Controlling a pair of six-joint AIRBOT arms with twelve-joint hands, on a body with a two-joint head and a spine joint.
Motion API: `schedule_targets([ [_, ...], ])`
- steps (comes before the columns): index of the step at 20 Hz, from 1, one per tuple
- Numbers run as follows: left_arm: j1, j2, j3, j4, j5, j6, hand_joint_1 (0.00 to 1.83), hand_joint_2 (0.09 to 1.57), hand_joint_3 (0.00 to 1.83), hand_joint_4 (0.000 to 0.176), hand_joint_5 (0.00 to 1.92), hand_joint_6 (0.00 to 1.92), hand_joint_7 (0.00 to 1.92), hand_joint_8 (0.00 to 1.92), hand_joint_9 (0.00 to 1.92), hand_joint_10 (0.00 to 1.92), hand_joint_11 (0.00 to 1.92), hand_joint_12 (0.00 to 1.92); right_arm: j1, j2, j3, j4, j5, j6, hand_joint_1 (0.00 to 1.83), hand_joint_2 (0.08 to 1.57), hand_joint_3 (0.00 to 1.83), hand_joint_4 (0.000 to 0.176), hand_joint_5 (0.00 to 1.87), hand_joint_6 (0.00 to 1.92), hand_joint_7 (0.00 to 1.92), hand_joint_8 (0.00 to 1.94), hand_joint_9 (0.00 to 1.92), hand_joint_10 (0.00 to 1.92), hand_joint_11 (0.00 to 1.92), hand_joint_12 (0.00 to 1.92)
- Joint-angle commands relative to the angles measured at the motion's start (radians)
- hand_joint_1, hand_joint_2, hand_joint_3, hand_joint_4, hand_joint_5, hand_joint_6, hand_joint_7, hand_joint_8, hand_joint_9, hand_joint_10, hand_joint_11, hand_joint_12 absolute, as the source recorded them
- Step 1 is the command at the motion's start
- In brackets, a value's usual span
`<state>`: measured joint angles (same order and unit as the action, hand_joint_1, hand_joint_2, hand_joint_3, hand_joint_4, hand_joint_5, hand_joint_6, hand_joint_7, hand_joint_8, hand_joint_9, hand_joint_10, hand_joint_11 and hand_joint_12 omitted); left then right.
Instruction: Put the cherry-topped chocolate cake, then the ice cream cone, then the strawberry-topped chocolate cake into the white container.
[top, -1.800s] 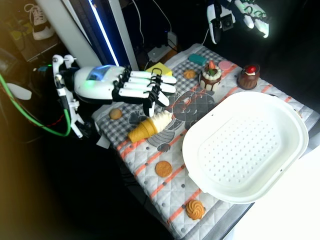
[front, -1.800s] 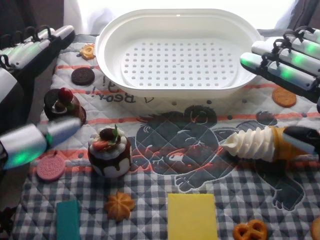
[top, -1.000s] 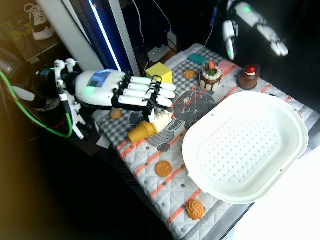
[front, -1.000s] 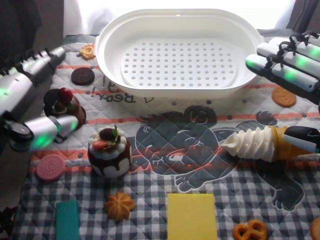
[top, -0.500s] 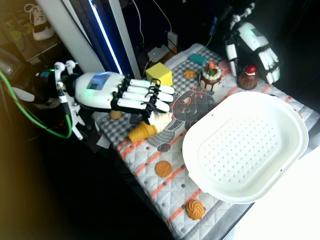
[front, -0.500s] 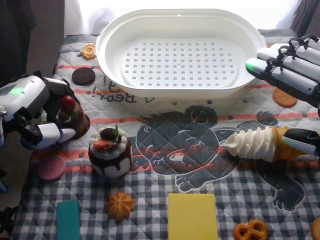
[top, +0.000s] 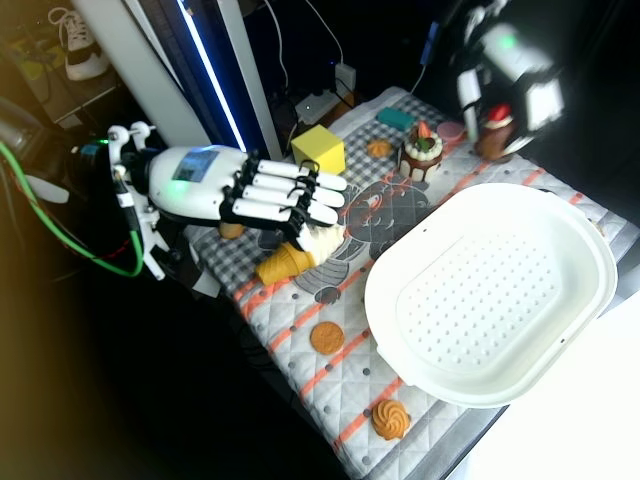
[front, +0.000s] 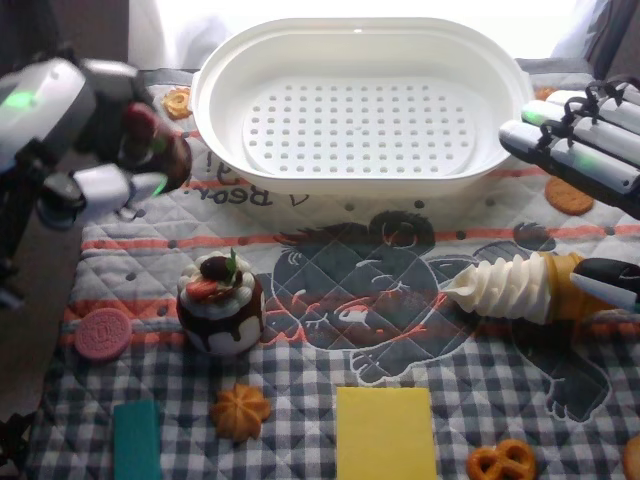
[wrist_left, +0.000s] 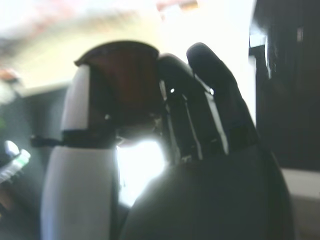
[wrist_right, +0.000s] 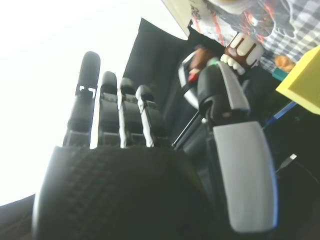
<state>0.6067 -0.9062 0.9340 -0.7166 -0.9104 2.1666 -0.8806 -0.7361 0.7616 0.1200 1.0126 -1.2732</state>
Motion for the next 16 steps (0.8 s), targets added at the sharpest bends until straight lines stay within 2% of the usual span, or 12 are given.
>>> schedule_targets([
  [1, -0.027, 0.005, 0.002, 0.06, -0.088, -0.007, 1.45, 1.18, 0.0, 0.0, 0.77, 1.31, 0.78, 1.22, 0.79, 1.27, 0.67, 1.64, 0.007, 0.004, -0.003, -0.004, 0.131, 0.002, 0.73, 1.28, 0.0, 0.0, 0.03, 0.0, 0.05, 0.0, 0.02, 0.2, 0.0, 1.05],
  [2, -0.062, 0.0, 0.015, 0.073, -0.062, -0.007, 1.38, 1.18, 0.0, 0.0, 0.81, 1.26, 0.82, 1.19, 0.81, 1.32, 0.66, 1.48, 0.007, 0.004, -0.003, -0.003, 0.133, 0.002, 0.73, 1.27, 0.0, 0.0, 0.03, 0.0, 0.06, 0.0, 0.03, 0.19, 0.0, 1.09],
  [3, -0.11, -0.019, 0.043, 0.076, -0.009, -0.007, 1.36, 1.18, 0.0, 0.0, 0.83, 1.22, 0.8, 1.23, 0.78, 1.37, 0.65, 1.49, 0.008, 0.004, -0.003, -0.002, 0.134, 0.002, 0.74, 1.26, 0.0, 0.0, 0.05, 0.01, 0.07, 0.01, 0.05, 0.19, 0.0, 1.15],
  [7, -0.233, -0.125, 0.187, 0.033, 0.173, -0.007, 1.34, 1.21, 0.0, 0.0, 0.79, 1.32, 0.73, 1.29, 0.7, 1.47, 0.56, 1.59, 0.007, 0.001, -0.002, -0.001, 0.135, 0.002, 0.67, 1.3, 0.0, 0.0, 0.01, 0.0, 0.02, 0.0, 0.0, 0.14, 0.0, 0.94],
  [8, -0.262, -0.162, 0.238, 0.014, 0.222, -0.007, 1.33, 1.22, 0.0, 0.0, 0.8, 1.3, 0.71, 1.32, 0.68, 1.51, 0.51, 1.62, 0.005, -0.001, -0.001, -0.001, 0.135, 0.003, 0.66, 1.3, 0.0, 0.0, 0.01, 0.0, 0.02, 0.0, 0.02, 0.14, 0.0, 1.05],
  [10, -0.292, -0.212, 0.313, -0.024, 0.299, -0.007, 1.33, 1.2, 0.0, 0.0, 0.84, 1.23, 0.75, 1.26, 0.73, 1.48, 0.54, 1.69, 0.002, -0.004, 0.003, -0.001, 0.135, 0.009, 0.67, 1.31, 0.0, 0.0, 0.02, 0.0, 0.03, 0.0, 0.02, 0.15, 0.0, 1.07],
  [11, -0.307, -0.244, 0.364, -0.057, 0.34, -0.007, 1.21, 1.21, 0.0, 0.0, 0.86, 1.23, 0.74, 1.32, 0.61, 1.31, 0.44, 1.74, 0.001, -0.004, 0.006, -0.001, 0.135, 0.014, 0.62, 1.31, 0.0, 0.0, 0.01, 0.0, 0.02, 0.0, 0.02, 0.17, 0.0, 1.13],
  [12, -0.32, -0.272, 0.413, -0.088, 0.379, -0.007, 1.18, 1.21, 0.0, 0.0, 0.87, 1.22, 0.72, 1.36, 0.6, 1.3, 0.44, 1.81, -0.001, -0.004, 0.008, -0.002, 0.135, 0.017, 0.58, 1.32, 0.0, 0.0, 0.0, 0.0, 0.03, 0.0, 0.04, 0.19, 0.0, 1.28],
  [13, -0.328, -0.29, 0.442, -0.109, 0.399, -0.007, 1.3, 1.2, 0.0, 0.0, 0.87, 1.16, 0.75, 1.3, 0.69, 1.47, 0.49, 1.8, -0.001, -0.004, 0.008, -0.002, 0.135, 0.017, 0.57, 1.32, 0.0, 0.0, 0.0, 0.0, 0.01, 0.0, 0.03, 0.19, 0.0, 1.31],
  [14, -0.334, -0.307, 0.471, -0.132, 0.425, -0.007, 1.33, 1.2, 0.0, 0.0, 0.89, 1.14, 0.74, 1.3, 0.68, 1.53, 0.48, 1.82, -0.001, -0.004, 0.009, -0.002, 0.135, 0.017, 0.58, 1.31, 0.0, 0.0, 0.0, 0.0, 0.01, 0.0, 0.02, 0.2, 0.0, 1.28],
  [15, -0.336, -0.325, 0.499, -0.159, 0.449, -0.006, 1.22, 1.21, 0.0, 0.0, 0.89, 1.19, 0.69, 1.37, 0.54, 1.36, 0.4, 1.84, -0.001, -0.004, 0.009, -0.002, 0.135, 0.018, 0.57, 1.32, 0.0, 0.0, 0.01, 0.0, 0.02, 0.0, 0.02, 0.2, 0.0, 1.19],
  [16, -0.335, -0.342, 0.521, -0.175, 0.465, -0.006, 1.17, 1.24, 0.0, 0.0, 0.84, 1.27, 0.65, 1.42, 0.47, 1.23, 0.3, 1.81, -0.001, -0.005, 0.01, -0.002, 0.135, 0.019, 0.55, 1.31, 0.0, 0.0, 0.0, 0.0, 0.0, 0.0, 0.02, 0.08, 0.0, 0.91],
])
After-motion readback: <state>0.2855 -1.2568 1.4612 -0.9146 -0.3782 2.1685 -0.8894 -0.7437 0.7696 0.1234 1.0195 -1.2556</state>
